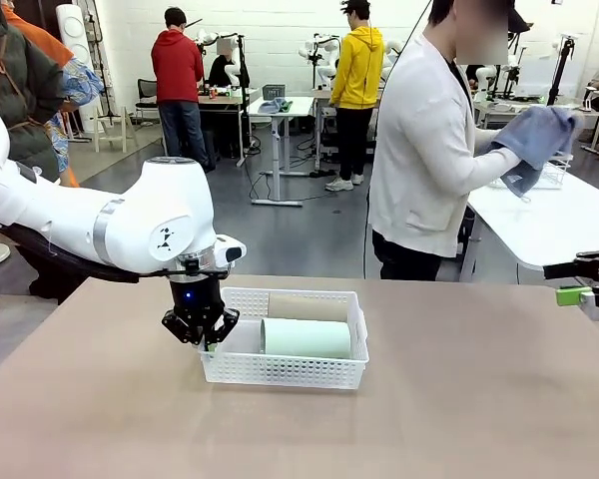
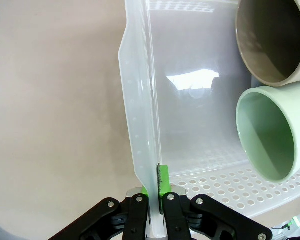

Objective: Clean and organize the cups into the basket.
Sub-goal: Pick up the Reusable plastic cup from the right side of the table and stack it inside the Organizing basket in the center of the table.

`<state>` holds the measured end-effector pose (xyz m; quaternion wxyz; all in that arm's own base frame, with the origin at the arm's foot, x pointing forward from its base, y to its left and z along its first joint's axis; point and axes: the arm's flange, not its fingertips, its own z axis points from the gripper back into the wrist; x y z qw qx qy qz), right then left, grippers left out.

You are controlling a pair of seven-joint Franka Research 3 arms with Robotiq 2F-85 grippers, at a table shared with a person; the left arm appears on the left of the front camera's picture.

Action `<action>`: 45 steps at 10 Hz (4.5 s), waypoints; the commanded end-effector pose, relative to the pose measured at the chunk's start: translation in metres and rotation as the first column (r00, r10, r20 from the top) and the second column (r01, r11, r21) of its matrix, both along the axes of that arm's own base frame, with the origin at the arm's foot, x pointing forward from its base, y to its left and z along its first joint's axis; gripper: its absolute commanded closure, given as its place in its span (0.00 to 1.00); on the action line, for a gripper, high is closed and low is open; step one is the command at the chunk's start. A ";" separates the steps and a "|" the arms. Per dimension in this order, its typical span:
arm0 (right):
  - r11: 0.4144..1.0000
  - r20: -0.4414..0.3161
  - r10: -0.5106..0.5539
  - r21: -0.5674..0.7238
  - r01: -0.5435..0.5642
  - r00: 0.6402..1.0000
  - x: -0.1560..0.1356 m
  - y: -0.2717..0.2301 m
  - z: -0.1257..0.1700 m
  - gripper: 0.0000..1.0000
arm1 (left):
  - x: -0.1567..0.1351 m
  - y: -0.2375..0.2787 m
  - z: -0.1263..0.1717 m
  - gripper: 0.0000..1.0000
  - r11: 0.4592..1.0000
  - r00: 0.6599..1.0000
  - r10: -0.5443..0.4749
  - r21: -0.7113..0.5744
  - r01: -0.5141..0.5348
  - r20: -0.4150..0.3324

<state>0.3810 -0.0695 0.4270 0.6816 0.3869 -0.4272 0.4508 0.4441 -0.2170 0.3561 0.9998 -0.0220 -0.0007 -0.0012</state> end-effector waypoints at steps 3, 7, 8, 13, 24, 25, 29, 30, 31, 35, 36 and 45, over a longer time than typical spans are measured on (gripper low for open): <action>1.000 0.002 0.008 0.003 -0.009 1.000 0.001 0.001 0.001 0.00 | 0.000 -0.001 0.003 1.00 1.000 1.000 0.000 -0.003 0.000 0.008; 1.000 0.002 0.008 0.003 -0.009 1.000 0.001 0.001 0.001 0.00 | 0.000 -0.001 0.003 1.00 1.000 1.000 0.000 -0.003 0.000 0.008; 1.000 0.002 0.008 0.003 -0.009 1.000 0.001 0.001 0.001 0.00 | 0.000 -0.001 0.003 1.00 1.000 1.000 0.000 -0.003 0.000 0.008; 1.000 0.002 0.008 0.003 -0.009 1.000 0.001 0.001 0.001 0.00 | 0.000 -0.001 0.003 1.00 1.000 1.000 0.000 -0.003 0.000 0.008; 1.000 0.002 0.008 0.003 -0.009 1.000 0.001 0.001 0.001 0.00 | 0.000 -0.001 0.003 1.00 1.000 1.000 0.000 -0.003 0.000 0.008; 1.000 0.002 0.008 0.003 -0.009 1.000 0.001 0.001 0.001 0.00 | 0.000 -0.001 0.003 1.00 1.000 1.000 0.000 -0.003 0.000 0.008; 0.998 -0.002 0.037 -0.044 -0.037 0.999 0.003 -0.011 -0.027 0.00 | 0.000 -0.001 0.003 1.00 1.000 1.000 0.000 -0.003 0.000 0.008; 0.998 0.006 0.027 -0.056 -0.027 1.000 0.009 -0.014 -0.039 0.00 | 0.000 -0.001 0.003 1.00 1.000 1.000 0.000 -0.003 0.000 0.008; 0.996 0.013 0.008 -0.084 -0.007 1.000 0.012 -0.019 -0.053 0.00 | 0.000 -0.001 0.003 1.00 1.000 1.000 0.000 -0.003 0.000 0.008; 0.993 -0.028 0.013 -0.118 -0.017 1.000 0.023 -0.020 -0.107 0.00 | 0.000 -0.001 0.003 1.00 1.000 1.000 0.000 -0.003 0.000 0.008; 0.993 -0.028 0.016 -0.113 -0.019 0.999 0.023 -0.018 -0.110 0.00 | 0.000 -0.001 0.003 1.00 1.000 1.000 0.000 -0.003 0.000 0.008; 0.992 -0.072 0.035 -0.118 -0.043 0.997 0.026 -0.006 -0.123 0.00 | 0.000 -0.001 0.003 1.00 1.000 1.000 0.000 -0.003 0.000 0.008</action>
